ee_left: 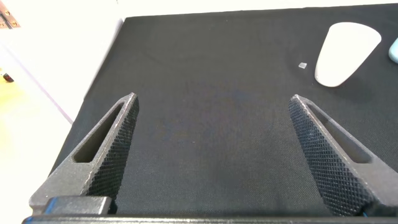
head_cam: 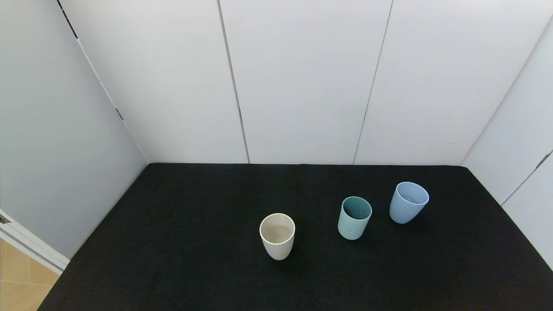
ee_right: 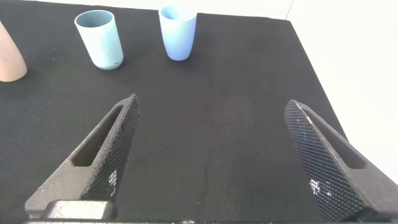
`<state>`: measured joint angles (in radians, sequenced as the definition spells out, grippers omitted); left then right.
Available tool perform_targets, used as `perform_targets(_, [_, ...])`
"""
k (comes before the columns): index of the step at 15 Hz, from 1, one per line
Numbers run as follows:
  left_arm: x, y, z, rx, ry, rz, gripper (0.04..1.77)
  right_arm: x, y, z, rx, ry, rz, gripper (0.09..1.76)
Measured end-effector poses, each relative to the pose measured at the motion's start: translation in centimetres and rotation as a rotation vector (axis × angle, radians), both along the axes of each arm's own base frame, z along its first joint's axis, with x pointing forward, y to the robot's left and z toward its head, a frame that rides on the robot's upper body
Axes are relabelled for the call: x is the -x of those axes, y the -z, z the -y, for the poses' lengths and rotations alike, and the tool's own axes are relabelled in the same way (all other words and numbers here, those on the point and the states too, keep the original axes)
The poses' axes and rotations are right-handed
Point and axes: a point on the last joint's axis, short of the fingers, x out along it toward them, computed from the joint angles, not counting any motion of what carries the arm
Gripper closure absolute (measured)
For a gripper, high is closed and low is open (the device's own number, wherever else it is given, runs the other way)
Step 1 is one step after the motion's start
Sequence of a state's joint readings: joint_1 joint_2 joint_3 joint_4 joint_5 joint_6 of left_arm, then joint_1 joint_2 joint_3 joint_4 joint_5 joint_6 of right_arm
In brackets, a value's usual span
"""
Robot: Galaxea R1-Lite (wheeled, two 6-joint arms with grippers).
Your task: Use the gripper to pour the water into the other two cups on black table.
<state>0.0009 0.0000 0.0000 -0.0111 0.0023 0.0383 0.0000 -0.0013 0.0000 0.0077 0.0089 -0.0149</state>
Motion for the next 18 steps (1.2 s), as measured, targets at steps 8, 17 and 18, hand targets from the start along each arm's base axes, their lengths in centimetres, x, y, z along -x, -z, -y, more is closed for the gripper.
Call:
perform_targets(8, [0.0,0.0,0.0,0.0,-0.001,0.0,0.09,0.0,-0.1,0.0,-0.004,-0.003,0.004,0.15])
perform_targets(17, [0.0,0.0,0.0,0.0,-0.001,0.0,0.09,0.4,-5.4,-0.1,-0.005,-0.049,-0.043,0.15])
perform_targets(18, [0.0,0.0,0.0,0.0,0.0,0.0,0.09,-0.1,-6.3,-0.1,-0.005,-0.051,-0.065,0.15])
